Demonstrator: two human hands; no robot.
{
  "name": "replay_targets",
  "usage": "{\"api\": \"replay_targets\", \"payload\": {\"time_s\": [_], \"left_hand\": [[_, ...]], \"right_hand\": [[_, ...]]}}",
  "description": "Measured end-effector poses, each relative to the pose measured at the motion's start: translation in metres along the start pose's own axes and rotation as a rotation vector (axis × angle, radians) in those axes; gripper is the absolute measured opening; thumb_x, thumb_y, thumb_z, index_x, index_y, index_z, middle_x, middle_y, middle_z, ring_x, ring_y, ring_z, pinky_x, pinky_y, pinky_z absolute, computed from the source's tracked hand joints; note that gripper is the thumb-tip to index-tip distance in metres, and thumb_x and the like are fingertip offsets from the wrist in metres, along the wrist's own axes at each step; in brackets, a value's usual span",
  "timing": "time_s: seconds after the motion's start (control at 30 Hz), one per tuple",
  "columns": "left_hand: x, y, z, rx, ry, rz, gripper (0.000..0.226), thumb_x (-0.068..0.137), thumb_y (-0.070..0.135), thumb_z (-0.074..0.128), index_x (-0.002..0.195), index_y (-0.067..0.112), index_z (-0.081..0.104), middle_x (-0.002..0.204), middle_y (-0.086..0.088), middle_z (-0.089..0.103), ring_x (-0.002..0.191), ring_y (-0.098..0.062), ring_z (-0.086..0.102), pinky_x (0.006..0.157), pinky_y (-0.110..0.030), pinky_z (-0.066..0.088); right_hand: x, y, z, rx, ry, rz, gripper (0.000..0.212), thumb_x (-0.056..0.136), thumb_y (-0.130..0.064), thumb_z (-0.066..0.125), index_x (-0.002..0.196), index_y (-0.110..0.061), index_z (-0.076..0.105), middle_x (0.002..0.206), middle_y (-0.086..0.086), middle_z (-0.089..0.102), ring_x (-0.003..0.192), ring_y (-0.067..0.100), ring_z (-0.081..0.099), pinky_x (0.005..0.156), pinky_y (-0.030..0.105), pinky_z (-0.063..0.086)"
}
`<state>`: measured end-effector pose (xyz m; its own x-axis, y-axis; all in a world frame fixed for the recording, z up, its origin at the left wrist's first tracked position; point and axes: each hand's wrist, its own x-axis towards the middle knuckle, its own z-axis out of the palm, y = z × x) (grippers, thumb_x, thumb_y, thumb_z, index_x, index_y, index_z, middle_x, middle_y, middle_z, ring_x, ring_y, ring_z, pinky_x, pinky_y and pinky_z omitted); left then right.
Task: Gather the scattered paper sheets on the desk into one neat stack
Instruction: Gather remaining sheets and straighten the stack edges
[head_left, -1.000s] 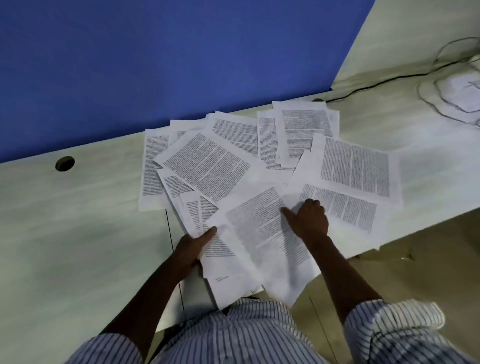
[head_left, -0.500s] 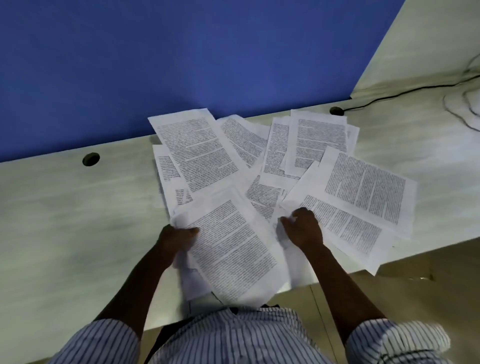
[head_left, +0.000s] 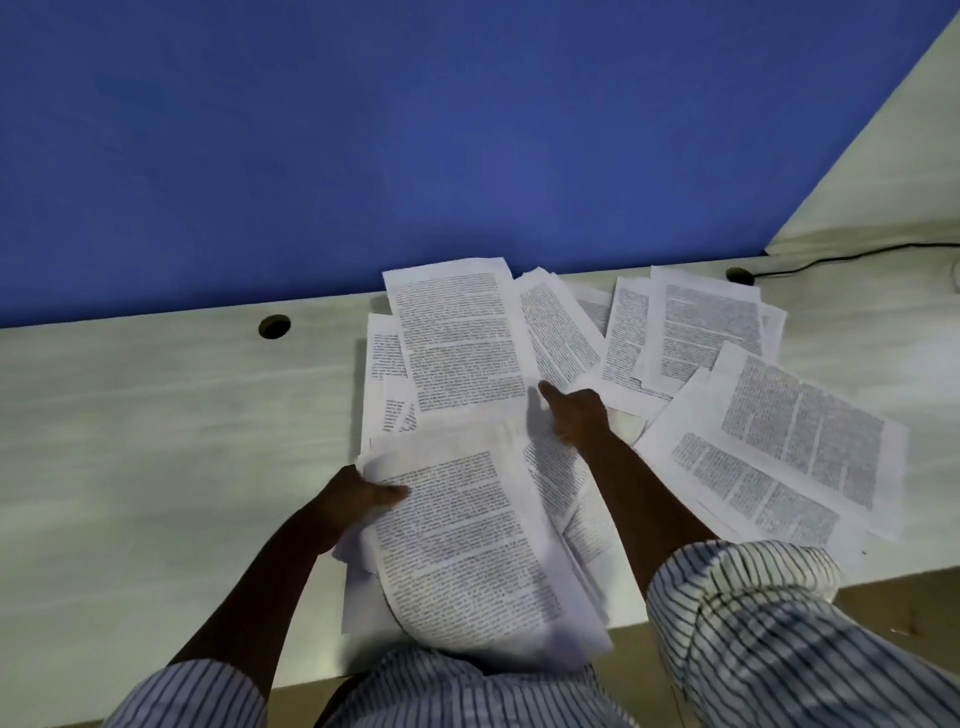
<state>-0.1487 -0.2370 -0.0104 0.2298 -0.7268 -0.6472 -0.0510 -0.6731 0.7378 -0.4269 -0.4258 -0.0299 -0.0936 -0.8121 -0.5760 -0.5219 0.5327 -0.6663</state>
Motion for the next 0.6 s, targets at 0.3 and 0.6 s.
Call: {"api": "replay_targets", "payload": {"time_s": [0.3, 0.6], "left_hand": [[0.014, -0.024, -0.047, 0.049, -0.158, -0.001, 0.051, 0.063, 0.022, 0.094, 0.109, 0.012, 0.074, 0.098, -0.002, 0.078, 0.099, -0.022, 0.073, 0.093, -0.035, 0.055], [0.025, -0.041, -0.091, 0.107, -0.253, -0.027, 0.046, 0.071, 0.012, 0.088, 0.113, 0.016, 0.070, 0.103, 0.000, 0.076, 0.098, -0.019, 0.071, 0.096, -0.035, 0.054]], "right_hand": [[-0.070, -0.037, 0.094, -0.369, 0.192, -0.076, 0.117, 0.065, -0.067, 0.079, 0.146, -0.002, 0.025, 0.149, 0.020, 0.036, 0.138, 0.037, 0.036, 0.110, 0.054, 0.037], [-0.031, -0.072, 0.113, -0.379, 0.149, -0.063, 0.126, 0.058, -0.085, 0.068, 0.146, -0.004, 0.028, 0.149, 0.017, 0.042, 0.138, 0.035, 0.041, 0.113, 0.051, 0.035]]}}
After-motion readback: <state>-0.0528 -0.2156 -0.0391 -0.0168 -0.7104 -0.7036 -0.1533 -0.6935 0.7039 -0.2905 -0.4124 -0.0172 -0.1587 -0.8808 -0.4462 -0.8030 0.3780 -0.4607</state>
